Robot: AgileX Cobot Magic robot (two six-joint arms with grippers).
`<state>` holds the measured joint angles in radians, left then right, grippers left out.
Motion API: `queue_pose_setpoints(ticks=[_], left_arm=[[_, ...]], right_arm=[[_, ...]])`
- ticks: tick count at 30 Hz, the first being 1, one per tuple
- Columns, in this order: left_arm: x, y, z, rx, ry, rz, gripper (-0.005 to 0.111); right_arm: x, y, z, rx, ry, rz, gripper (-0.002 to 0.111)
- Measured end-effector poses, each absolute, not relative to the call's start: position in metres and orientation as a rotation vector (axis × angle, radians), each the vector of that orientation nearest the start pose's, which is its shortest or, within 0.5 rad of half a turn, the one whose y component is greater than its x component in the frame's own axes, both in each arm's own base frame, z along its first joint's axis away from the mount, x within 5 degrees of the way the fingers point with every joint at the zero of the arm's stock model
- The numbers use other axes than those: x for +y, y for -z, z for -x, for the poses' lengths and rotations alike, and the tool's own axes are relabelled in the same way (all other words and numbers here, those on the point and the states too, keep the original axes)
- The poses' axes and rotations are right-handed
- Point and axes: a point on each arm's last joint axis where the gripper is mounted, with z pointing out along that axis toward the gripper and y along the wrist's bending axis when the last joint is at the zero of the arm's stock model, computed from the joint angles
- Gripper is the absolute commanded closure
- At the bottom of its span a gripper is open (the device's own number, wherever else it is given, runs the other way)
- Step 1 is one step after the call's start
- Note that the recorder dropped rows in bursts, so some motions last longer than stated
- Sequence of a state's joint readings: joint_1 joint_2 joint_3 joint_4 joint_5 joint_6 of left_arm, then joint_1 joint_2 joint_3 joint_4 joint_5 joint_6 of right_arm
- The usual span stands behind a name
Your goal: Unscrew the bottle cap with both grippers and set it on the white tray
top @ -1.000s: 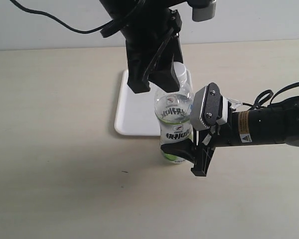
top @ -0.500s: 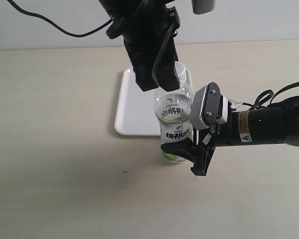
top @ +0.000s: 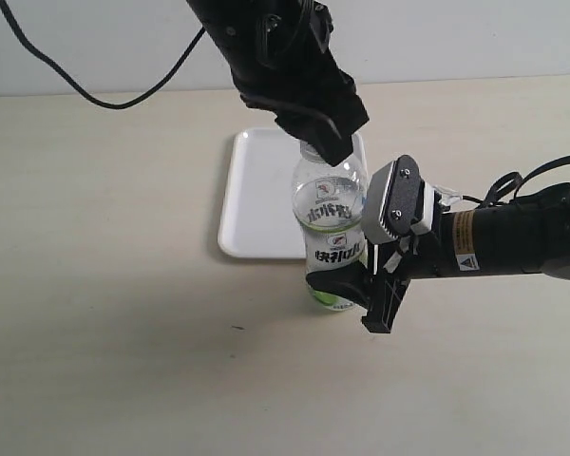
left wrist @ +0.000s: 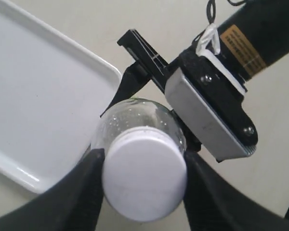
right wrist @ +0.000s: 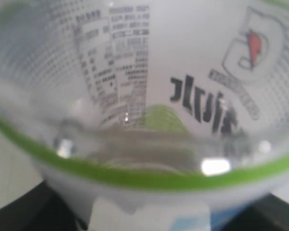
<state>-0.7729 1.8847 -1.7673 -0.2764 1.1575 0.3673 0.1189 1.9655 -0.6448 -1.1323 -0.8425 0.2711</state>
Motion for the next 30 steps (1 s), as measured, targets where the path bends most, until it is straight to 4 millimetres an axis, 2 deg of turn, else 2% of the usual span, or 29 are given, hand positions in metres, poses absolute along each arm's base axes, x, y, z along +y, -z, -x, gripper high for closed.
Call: queue_pose_setpoints(ticks=[3, 4, 10, 12, 25, 30], left_arm=[[-0.303, -0.314, -0.276, 2.424, 0.532, -1.373, 0.105], [-0.303, -0.314, -0.276, 2.429, 0.536, -1.362, 0.102], [-0.304, -0.314, -0.276, 2.437, 0.542, -1.347, 0.057], [-0.304, -0.314, -0.276, 2.437, 0.542, -1.347, 0.047], [-0.303, -0.314, -0.276, 2.325, 0.501, -1.505, 0.045], [-0.298, -0.324, -0.274, 2.07, 0.403, -1.757, 0.045]], right_arm=[[0.096, -0.092, -0.286, 1.841, -0.555, 1.154, 0.108], [0.096, -0.092, -0.286, 1.844, -0.554, 1.154, 0.108], [0.096, -0.092, -0.286, 1.85, -0.56, 1.145, 0.108], [0.096, -0.092, -0.286, 1.852, -0.561, 1.143, 0.108], [0.095, -0.092, -0.287, 1.872, -0.563, 1.112, 0.108], [0.095, -0.092, -0.287, 1.879, -0.562, 1.099, 0.108]])
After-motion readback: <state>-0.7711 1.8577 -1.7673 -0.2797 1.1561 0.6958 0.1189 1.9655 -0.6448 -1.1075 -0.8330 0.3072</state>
